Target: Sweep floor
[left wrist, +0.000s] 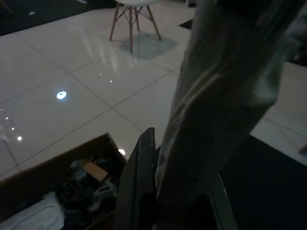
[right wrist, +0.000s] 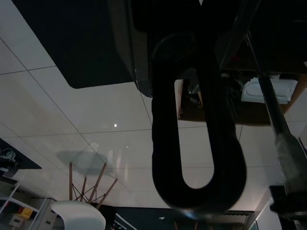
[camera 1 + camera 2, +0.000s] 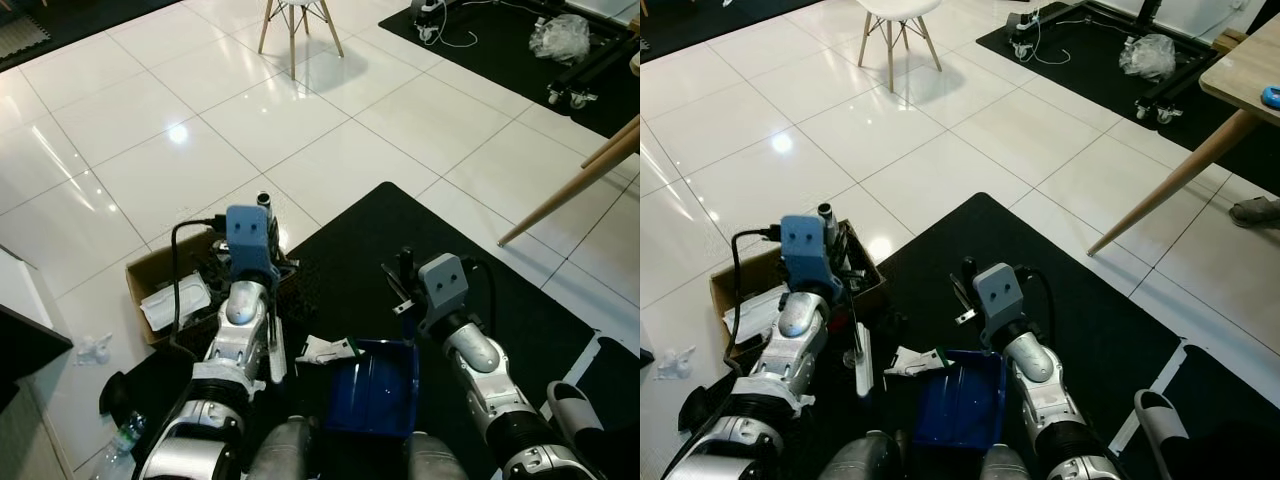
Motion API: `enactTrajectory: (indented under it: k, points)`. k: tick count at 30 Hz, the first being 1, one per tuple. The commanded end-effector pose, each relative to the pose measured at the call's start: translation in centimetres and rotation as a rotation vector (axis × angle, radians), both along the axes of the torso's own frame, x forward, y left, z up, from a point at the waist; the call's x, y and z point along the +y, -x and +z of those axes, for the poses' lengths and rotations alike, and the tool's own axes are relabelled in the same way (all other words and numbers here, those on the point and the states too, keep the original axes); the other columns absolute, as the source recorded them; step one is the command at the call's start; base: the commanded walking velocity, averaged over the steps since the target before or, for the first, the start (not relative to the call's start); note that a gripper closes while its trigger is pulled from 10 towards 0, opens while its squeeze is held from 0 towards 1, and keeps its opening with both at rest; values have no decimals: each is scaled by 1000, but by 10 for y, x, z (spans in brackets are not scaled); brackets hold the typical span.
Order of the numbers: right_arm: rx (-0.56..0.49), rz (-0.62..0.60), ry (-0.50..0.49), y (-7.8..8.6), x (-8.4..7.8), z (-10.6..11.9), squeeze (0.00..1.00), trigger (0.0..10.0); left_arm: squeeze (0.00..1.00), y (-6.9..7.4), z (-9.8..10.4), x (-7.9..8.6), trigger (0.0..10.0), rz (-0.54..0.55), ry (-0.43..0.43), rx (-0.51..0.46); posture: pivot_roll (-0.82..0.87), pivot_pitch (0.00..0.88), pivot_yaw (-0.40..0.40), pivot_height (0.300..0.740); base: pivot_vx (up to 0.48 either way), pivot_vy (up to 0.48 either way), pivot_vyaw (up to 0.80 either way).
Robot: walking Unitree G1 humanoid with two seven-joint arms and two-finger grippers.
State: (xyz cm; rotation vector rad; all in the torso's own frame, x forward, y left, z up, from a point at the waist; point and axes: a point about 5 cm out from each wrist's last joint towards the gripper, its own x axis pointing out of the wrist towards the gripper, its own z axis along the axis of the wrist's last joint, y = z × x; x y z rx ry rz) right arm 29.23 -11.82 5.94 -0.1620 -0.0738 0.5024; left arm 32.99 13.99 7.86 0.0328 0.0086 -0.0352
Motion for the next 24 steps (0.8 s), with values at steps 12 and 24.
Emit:
enactTrajectory:
  k: [12,24]
  points:
    - [-2,9,-17,2,3,0,0,10000,0,9,-17,-16,10000,-90,140,51,-76,126,24,740,0,0,0]
    - [0,10,-20,1,4,0,0,10000,0,20,-18,-25,10000,-338,269,67,-67,124,28,740,0,0,0]
